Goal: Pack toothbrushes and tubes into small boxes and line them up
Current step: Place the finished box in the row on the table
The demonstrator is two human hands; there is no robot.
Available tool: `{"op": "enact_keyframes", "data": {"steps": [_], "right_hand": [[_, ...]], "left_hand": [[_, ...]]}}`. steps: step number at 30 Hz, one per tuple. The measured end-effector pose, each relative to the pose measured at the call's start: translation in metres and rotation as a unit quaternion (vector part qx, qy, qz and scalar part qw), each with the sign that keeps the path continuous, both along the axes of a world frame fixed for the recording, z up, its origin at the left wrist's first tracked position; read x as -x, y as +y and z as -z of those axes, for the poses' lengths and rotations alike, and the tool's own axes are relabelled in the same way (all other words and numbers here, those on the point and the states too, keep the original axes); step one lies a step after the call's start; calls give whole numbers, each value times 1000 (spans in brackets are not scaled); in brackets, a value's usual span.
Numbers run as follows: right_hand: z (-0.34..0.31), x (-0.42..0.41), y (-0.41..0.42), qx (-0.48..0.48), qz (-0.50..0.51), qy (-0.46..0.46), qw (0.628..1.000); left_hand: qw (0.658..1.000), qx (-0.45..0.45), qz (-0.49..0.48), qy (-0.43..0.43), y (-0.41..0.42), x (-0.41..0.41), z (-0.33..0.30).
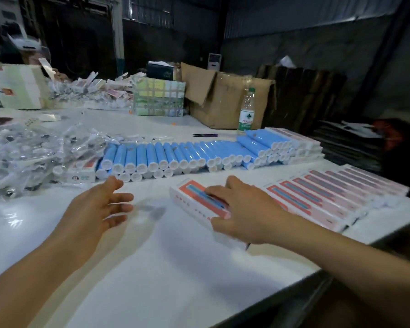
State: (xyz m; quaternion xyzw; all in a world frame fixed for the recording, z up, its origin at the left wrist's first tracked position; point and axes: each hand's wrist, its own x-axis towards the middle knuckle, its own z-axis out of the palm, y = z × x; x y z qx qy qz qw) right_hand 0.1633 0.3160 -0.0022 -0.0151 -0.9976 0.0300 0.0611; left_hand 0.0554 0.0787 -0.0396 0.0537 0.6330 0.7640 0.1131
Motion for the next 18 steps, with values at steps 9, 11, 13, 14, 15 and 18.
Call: {"op": "enact_keyframes", "data": {"steps": [9,11,13,14,15,18], "right_hand": [[17,-51,92,-49,170,8,984],[16,-56,98,-56,184,-6,981],[12,-56,99,-104,187,-16,977],[9,-53,95,-120,179,-4,976],[5,-49,88,-114,163,24,980],[-2,-23,45,15,59,135,989]], "left_hand": [[1000,2,18,17,9,4,3],[1000,10,13,18,12,1,2],[998,55,9,39,16,-3,3],[992,103,10,69,18,-6,3],[978,173,15,117,19,-8,5],[887,374,54,265,20,-16,8]]}}
